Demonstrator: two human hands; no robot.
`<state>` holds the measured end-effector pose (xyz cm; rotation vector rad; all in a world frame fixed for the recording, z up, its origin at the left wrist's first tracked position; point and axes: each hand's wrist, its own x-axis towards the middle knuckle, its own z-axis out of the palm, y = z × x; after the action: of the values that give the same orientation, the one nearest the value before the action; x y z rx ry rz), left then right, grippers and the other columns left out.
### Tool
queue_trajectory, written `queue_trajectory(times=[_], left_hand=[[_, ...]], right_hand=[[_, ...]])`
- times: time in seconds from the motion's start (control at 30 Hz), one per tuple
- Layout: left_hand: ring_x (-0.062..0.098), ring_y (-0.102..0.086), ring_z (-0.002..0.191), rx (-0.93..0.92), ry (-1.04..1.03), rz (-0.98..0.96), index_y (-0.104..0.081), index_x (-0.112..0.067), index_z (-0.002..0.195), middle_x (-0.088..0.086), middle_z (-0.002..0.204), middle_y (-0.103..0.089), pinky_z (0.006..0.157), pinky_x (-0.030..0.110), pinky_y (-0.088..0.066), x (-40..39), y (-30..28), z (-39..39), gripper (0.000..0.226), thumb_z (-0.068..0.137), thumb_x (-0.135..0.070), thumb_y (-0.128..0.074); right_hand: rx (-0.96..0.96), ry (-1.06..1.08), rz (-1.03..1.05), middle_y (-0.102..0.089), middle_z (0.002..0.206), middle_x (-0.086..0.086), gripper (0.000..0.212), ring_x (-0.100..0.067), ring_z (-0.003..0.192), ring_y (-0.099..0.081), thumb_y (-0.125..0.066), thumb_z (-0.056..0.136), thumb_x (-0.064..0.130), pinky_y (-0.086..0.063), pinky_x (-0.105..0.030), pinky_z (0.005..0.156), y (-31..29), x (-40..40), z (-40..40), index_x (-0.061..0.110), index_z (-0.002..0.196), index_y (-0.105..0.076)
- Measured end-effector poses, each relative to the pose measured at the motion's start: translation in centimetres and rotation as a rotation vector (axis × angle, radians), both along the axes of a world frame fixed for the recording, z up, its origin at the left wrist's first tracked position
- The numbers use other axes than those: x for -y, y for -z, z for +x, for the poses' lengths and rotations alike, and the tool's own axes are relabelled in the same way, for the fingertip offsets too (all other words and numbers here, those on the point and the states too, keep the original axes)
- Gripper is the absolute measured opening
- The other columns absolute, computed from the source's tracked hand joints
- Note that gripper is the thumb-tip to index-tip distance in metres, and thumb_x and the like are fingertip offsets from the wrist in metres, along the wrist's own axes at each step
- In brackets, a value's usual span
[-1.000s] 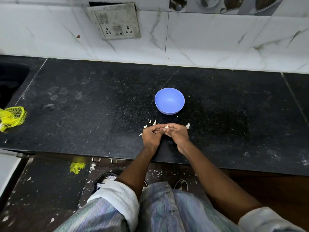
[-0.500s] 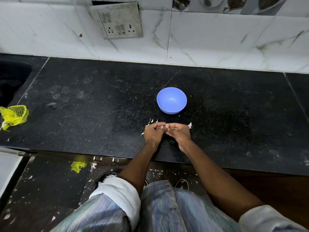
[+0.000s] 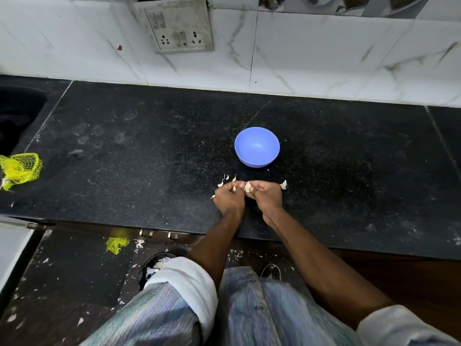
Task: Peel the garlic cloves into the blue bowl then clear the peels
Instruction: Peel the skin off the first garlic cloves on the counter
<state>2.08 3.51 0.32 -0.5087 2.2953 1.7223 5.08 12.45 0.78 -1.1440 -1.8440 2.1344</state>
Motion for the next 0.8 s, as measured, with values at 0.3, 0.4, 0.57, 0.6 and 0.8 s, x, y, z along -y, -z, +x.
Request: queue_trajectory(times=[0.3,0.4,0.57,0.6,0.8], left_hand=[[0.018,-0.075,0.091,0.158,0.066,0.058,-0.082,-0.021,0.094,-0.001,0.089,-0.08,0.093,0.036,-0.06,0.4,0.2,0.1,0.015,0.096,-0.021,-0.067],[0.025,-0.077,0.093,0.243,0.092,0.191,-0.083,-0.02,0.084,0.002,0.084,-0.081,0.095,0.043,-0.061,0.5,1.3,-0.3,0.02,0.091,-0.029,-0.066],[0.021,-0.078,0.087,0.197,0.144,0.248,-0.081,-0.008,0.094,0.007,0.087,-0.081,0.086,0.031,-0.063,0.6,-0.4,-0.3,0.008,0.087,-0.011,-0.084],[0.018,-0.077,0.083,0.187,0.148,0.235,-0.081,-0.006,0.096,0.008,0.088,-0.08,0.08,0.025,-0.062,0.6,-0.6,-0.3,0.011,0.086,-0.009,-0.085],[0.01,-0.075,0.073,0.14,0.122,0.128,-0.083,-0.014,0.088,-0.001,0.08,-0.08,0.067,0.015,-0.058,0.5,-1.2,-0.4,0.007,0.085,-0.007,-0.084]], right_hand=[[0.116,-0.068,-0.063,-0.077,0.099,-0.011,0.028,-0.012,0.084,-0.074,-0.064,0.093,-0.008,-0.057,-0.016,0.071,0.4,-0.7,0.1,-0.004,0.119,-0.07],[0.106,-0.037,-0.074,-0.078,0.094,-0.009,0.024,-0.012,0.082,-0.076,-0.068,0.091,-0.008,-0.059,-0.019,0.073,0.4,-1.0,0.5,-0.002,0.114,-0.072],[0.057,-0.005,-0.074,-0.078,0.095,-0.015,0.021,-0.023,0.09,-0.078,-0.078,0.087,-0.001,-0.062,-0.027,0.079,0.4,-1.0,0.6,-0.004,0.108,-0.074],[0.045,-0.004,-0.077,-0.078,0.094,-0.017,0.018,-0.024,0.089,-0.077,-0.079,0.086,0.0,-0.062,-0.028,0.079,0.3,-1.0,0.6,-0.004,0.104,-0.075],[0.022,0.044,-0.155,-0.077,0.096,-0.018,0.012,-0.02,0.084,-0.077,-0.075,0.087,-0.007,-0.062,-0.027,0.079,-0.2,-0.9,0.9,-0.002,0.098,-0.074]])
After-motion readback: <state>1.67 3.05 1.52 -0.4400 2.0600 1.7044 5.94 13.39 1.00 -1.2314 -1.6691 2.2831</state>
